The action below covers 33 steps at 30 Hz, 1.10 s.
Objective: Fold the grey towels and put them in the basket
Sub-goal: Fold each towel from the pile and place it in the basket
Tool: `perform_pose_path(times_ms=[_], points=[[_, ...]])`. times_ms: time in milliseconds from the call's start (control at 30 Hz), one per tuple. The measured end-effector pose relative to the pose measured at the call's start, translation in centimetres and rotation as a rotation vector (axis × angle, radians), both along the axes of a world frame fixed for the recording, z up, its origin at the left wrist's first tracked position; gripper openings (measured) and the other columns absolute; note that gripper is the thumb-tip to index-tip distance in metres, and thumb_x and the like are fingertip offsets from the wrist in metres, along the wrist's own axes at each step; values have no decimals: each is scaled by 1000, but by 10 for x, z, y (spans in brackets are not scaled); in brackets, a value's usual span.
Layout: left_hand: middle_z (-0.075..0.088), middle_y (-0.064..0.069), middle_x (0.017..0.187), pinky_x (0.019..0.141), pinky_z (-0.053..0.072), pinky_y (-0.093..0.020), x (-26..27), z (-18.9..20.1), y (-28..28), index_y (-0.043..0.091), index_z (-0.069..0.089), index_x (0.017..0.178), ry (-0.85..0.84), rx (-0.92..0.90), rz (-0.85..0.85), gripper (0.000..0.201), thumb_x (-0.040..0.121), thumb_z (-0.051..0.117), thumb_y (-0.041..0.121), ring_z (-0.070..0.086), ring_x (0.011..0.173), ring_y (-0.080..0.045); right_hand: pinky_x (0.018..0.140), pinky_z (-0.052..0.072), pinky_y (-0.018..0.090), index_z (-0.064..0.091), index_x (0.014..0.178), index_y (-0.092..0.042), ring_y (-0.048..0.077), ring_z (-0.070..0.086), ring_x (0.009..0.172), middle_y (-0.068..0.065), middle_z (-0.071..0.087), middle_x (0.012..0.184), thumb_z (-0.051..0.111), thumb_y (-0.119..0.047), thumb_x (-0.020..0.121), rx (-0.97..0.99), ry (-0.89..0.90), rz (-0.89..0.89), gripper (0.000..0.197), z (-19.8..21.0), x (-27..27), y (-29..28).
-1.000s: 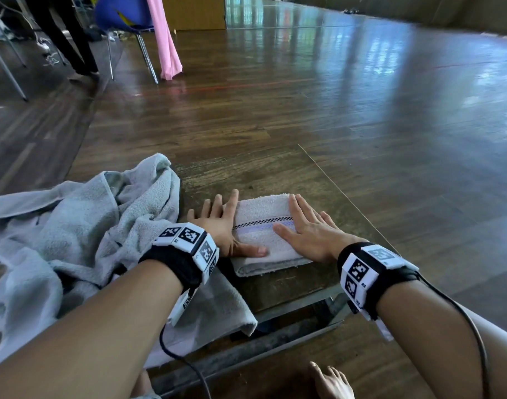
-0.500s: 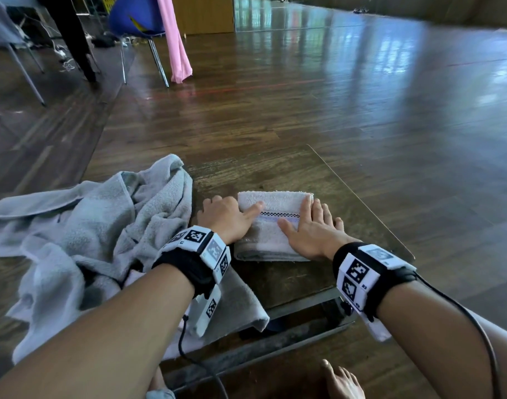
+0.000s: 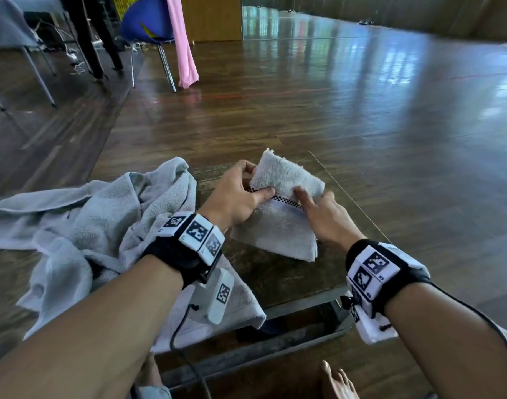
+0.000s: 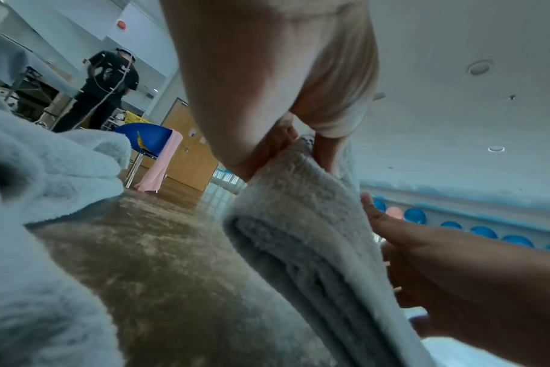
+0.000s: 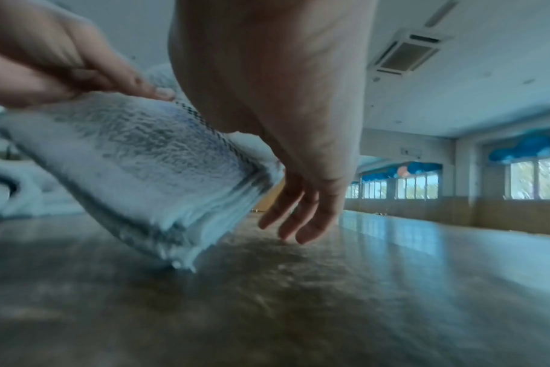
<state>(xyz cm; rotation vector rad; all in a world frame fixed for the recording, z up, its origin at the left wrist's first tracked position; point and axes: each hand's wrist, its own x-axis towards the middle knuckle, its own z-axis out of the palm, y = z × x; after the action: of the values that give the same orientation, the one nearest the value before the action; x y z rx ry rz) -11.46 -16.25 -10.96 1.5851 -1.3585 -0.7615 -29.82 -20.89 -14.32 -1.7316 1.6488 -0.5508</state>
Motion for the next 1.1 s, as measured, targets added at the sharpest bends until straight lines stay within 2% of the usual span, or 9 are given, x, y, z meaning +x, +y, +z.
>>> perform_pose_path(times_ms=[167, 267, 367, 533, 633, 733, 867, 1000, 1100], points=[[75, -3, 96, 91, 56, -39, 20, 28, 36, 13, 62, 110, 133, -60, 78, 35, 81, 81, 13, 71, 93, -21, 76, 59, 37, 74, 87, -14, 20, 72, 79, 5, 76, 89, 49, -98, 57, 93, -433, 17, 93, 30, 18, 10], [75, -8, 105, 99, 53, -46, 41, 49, 65, 8, 65, 115, 167, -54, 126, 35, 83, 79, 15, 71, 101, -25, 81, 60, 47, 77, 96, -8, 29, 76, 88, 15, 77, 106, 73, -84, 59, 193, -745, 146, 84, 37, 35, 29], [73, -9, 110, 101, 51, -47, 68, 77, 102, 9, 65, 117, 78, -39, 183, 35, 86, 77, 19, 68, 105, -25, 81, 62, 46, 71, 112, -13, 29, 76, 97, 10, 77, 108, 69, -63, 79, 109, -899, 240, 60, 49, 68, 57], [70, -4, 114, 98, 50, -40, 107, 116, 169, 13, 62, 120, 0, -101, 352, 31, 94, 66, 30, 65, 108, -22, 49, 46, 10, 65, 95, -22, -6, 69, 67, -10, 75, 79, 49, -57, 99, -254, -705, 283, 38, 107, 130, 103], [69, 3, 109, 91, 49, -38, 133, 119, 214, 22, 63, 110, 61, -158, 525, 20, 96, 58, 36, 64, 105, -19, 43, 40, 13, 63, 86, -7, 5, 58, 55, -6, 66, 73, 45, -52, 102, -351, -555, 453, 51, 142, 167, 141], [66, 7, 101, 79, 48, -33, 159, 111, 266, 23, 60, 108, 129, -191, 675, 27, 97, 52, 47, 63, 98, -15, 53, 45, 19, 65, 91, 1, 11, 55, 60, 3, 65, 78, 43, -51, 103, -299, -414, 632, 58, 162, 209, 182], [66, 6, 98, 82, 50, -36, 196, 87, 339, 24, 58, 101, 71, -282, 833, 27, 96, 53, 50, 64, 95, -15, 88, 53, 41, 66, 110, -7, 29, 68, 103, 7, 71, 105, 41, -57, 102, -147, -308, 756, 57, 162, 266, 239], [62, 16, 89, 64, 42, -17, 229, 49, 416, 27, 56, 92, 10, -213, 985, 25, 98, 50, 51, 58, 78, 5, 78, 40, 30, 56, 122, -10, 19, 59, 102, -1, 61, 108, 31, -57, 105, -138, -123, 871, 57, 133, 321, 310], [67, 4, 104, 80, 49, -34, 253, 2, 469, 21, 61, 108, 37, -58, 1043, 35, 98, 47, 51, 63, 96, -15, 90, 35, 29, 48, 137, -9, 17, 50, 115, -1, 51, 128, 30, -57, 105, 22, -93, 953, 61, 86, 358, 355]])
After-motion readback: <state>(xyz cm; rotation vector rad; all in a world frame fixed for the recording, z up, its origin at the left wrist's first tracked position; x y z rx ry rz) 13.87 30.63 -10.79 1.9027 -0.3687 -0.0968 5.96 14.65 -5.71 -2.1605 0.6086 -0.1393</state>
